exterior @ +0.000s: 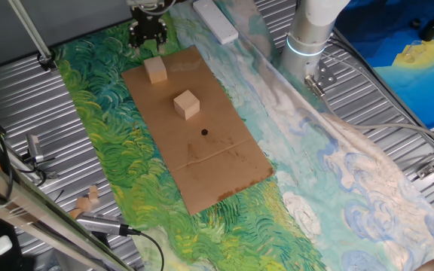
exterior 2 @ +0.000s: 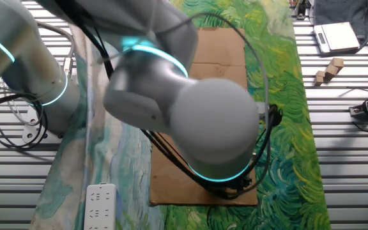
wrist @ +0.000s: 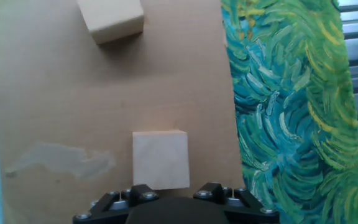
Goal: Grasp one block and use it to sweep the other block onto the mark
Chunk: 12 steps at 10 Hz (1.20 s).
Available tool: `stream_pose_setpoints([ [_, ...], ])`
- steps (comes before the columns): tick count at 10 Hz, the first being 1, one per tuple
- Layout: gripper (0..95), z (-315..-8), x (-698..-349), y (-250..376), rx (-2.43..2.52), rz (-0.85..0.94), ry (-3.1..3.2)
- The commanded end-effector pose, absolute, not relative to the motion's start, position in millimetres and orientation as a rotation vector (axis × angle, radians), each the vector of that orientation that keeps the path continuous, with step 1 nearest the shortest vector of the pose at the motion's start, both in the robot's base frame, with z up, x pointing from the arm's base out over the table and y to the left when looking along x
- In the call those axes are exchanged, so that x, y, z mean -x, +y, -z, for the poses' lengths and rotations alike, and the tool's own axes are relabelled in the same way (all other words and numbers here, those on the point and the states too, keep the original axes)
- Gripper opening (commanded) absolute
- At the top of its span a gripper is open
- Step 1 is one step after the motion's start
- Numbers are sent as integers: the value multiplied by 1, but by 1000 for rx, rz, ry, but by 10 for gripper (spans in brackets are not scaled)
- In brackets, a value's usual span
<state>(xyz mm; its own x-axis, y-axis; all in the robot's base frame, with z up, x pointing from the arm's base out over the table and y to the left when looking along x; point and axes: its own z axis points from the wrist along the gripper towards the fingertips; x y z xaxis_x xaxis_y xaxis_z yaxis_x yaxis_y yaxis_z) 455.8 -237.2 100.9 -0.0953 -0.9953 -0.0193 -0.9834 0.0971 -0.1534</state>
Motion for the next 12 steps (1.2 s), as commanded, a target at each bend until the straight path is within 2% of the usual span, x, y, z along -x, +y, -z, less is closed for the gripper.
stream_pose_setpoints([
  [1, 570, -96, -456, -236, 2005, 144, 2245],
  [12, 570, -71, -453, -222, 1999, 144, 2259],
])
